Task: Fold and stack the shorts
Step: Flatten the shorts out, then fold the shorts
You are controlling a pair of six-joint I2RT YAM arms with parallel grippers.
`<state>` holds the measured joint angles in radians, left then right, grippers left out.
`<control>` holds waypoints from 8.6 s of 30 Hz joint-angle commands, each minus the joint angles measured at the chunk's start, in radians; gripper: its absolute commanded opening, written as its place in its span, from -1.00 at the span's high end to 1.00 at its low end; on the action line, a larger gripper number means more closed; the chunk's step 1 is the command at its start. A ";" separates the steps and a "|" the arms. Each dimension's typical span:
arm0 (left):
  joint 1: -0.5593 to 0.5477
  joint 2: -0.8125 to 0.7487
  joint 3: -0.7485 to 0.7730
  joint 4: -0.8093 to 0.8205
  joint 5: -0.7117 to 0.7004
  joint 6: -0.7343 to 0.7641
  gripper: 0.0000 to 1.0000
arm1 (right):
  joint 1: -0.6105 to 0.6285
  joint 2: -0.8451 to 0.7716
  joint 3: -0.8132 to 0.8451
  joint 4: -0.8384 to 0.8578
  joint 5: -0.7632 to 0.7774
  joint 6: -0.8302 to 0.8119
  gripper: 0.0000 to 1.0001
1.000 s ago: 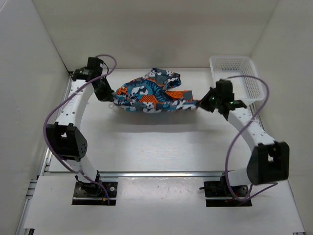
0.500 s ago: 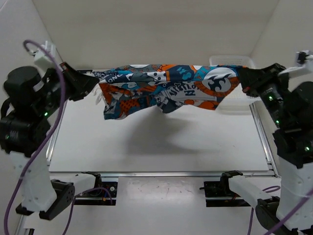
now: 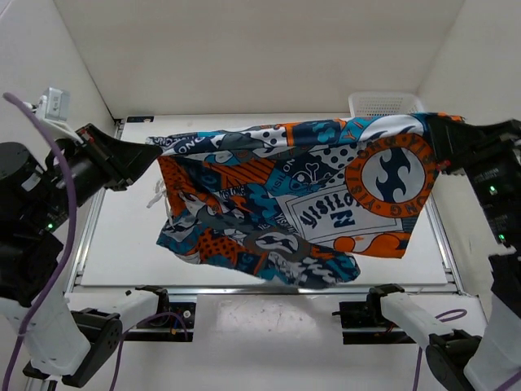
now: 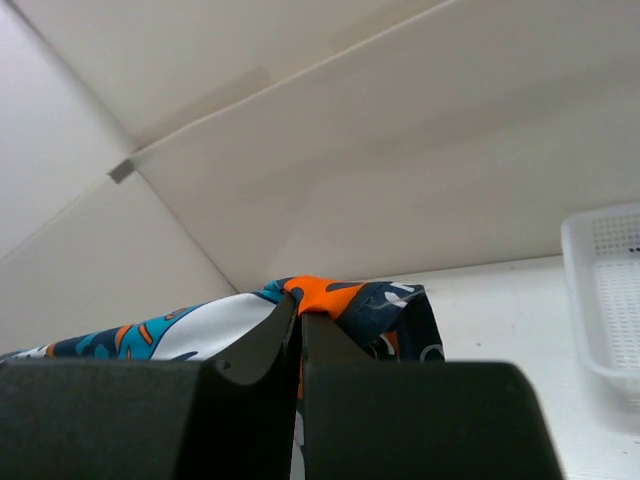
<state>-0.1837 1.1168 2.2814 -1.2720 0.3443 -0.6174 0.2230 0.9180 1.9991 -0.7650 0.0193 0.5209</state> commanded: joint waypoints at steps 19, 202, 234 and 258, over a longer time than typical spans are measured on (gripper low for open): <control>0.191 0.800 -0.473 0.350 -0.053 0.064 0.79 | 0.013 1.068 0.074 0.217 0.041 -0.208 1.00; -0.218 0.442 -0.631 0.260 -0.852 0.205 0.79 | 0.260 0.896 -0.864 0.421 -0.223 0.073 -0.19; -0.728 0.641 -0.663 0.418 -0.780 0.133 0.79 | 0.269 1.045 -0.818 0.431 -0.168 0.120 0.98; -0.402 0.374 -0.741 0.336 -0.493 0.098 -0.11 | 0.248 0.500 -1.005 0.176 0.152 0.039 0.43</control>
<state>-0.6014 1.5166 1.6241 -0.9054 -0.2295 -0.5121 0.4732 1.5593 0.9848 -0.4934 0.0467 0.5827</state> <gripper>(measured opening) 0.594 0.361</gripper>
